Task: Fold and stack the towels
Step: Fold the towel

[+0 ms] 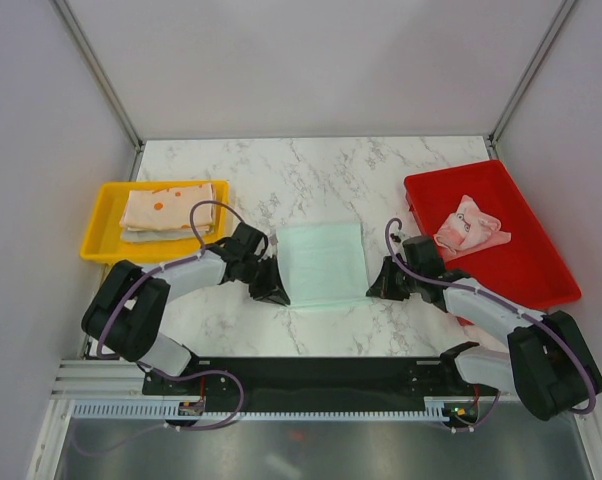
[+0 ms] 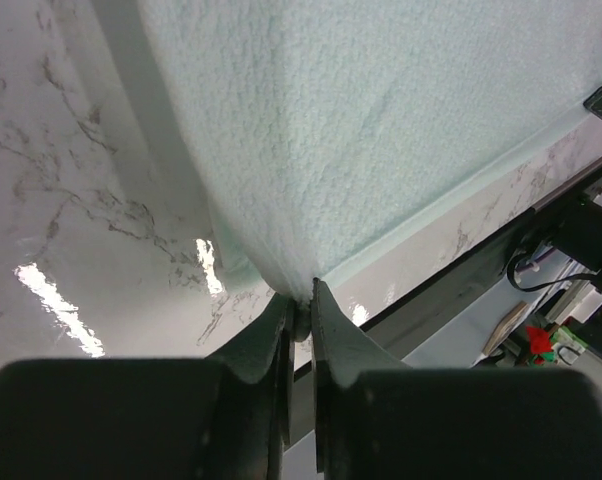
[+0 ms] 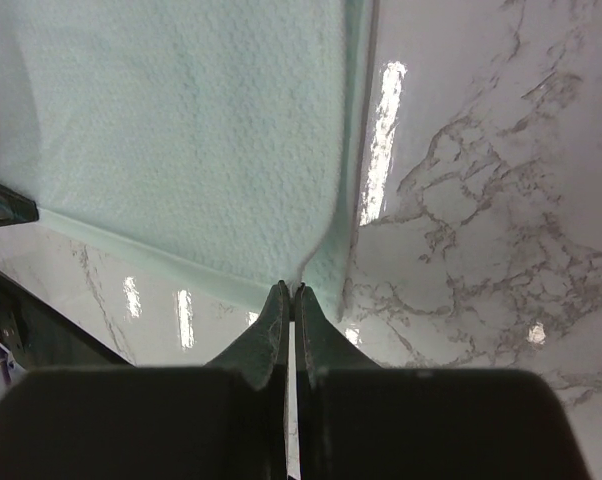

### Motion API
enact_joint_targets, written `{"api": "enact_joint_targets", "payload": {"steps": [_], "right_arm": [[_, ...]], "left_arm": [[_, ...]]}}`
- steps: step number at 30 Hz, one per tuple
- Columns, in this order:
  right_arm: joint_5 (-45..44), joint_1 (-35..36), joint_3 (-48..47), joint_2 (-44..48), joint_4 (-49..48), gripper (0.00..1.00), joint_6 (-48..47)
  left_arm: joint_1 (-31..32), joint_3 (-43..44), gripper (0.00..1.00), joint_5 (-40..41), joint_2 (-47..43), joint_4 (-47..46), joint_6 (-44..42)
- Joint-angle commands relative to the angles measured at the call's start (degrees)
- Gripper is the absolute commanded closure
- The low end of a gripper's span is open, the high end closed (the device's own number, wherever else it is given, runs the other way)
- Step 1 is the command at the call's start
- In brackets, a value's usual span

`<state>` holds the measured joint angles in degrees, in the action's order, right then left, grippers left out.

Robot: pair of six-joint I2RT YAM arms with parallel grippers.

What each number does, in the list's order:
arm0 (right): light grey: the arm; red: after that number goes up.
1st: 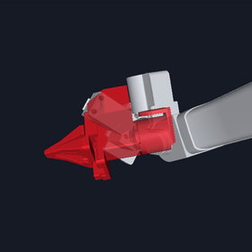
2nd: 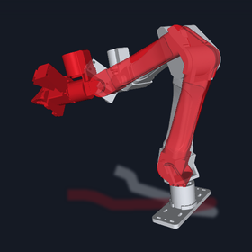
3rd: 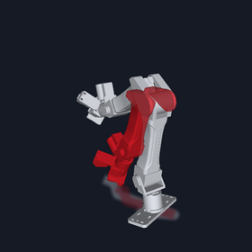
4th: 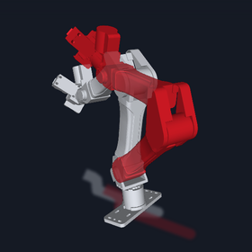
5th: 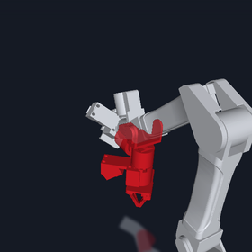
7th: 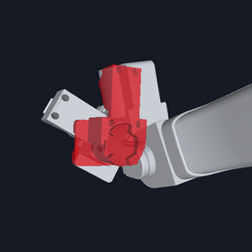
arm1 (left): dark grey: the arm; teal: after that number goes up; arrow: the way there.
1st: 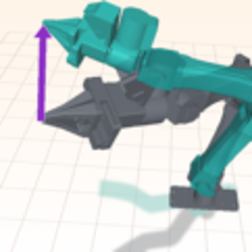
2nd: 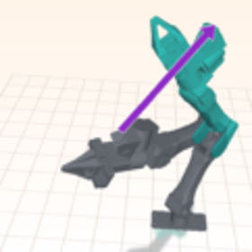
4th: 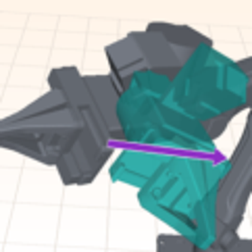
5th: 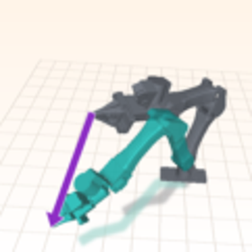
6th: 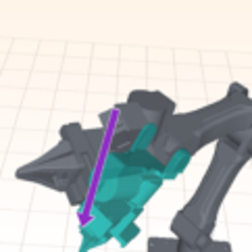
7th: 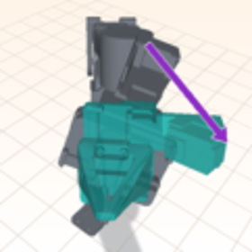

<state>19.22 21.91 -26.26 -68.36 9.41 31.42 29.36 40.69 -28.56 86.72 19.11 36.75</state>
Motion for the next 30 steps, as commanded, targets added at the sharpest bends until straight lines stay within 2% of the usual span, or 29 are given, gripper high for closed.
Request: {"api": "enact_joint_targets", "payload": {"steps": [1,7,9,10,11,18,22,30], "right_arm": [[-2.7,-0.12,1.38,-0.72,-2.38,1.0,-1.28],[-2.44,0.32,2.35,0.59,-2.9,1.0,-0.22],[-2.61,0.67,2.44,1.29,-2.73,1.0,0.31],[-2.79,0.5,2.18,1.56,-2.64,1.0,0.57],[-3.14,0.59,1.66,2.17,-1.95,1.0,0.92],[-7.35,0.59,-7.83,5.95,7.46,1.0,-1.18],[-6.74,0.68,-4.6,8.33,8.17,1.0,-0.57],[-6.66,0.68,1.38,10.53,6.68,1.0,0.04]], "left_arm": [[0.52,-0.87,0.85,1.84,0.03,-0.39,1.39],[1.13,-1.31,0.84,1.75,-0.85,-0.39,1.66],[1.22,-1.14,0.89,1.75,-0.5,-0.31,1.66],[1.22,-1.05,0.97,1.84,-0.58,-0.31,1.74],[1.22,-0.7,0.98,2.01,-0.76,-0.39,1.74],[2.62,3.7,0.98,1.4,-6.55,1.54,4.2],[3.33,1.95,0.98,2.8,-7.7,1.37,5.08],[5.44,-0.96,0.98,3.42,-4.19,-1.18,4.99]]}}
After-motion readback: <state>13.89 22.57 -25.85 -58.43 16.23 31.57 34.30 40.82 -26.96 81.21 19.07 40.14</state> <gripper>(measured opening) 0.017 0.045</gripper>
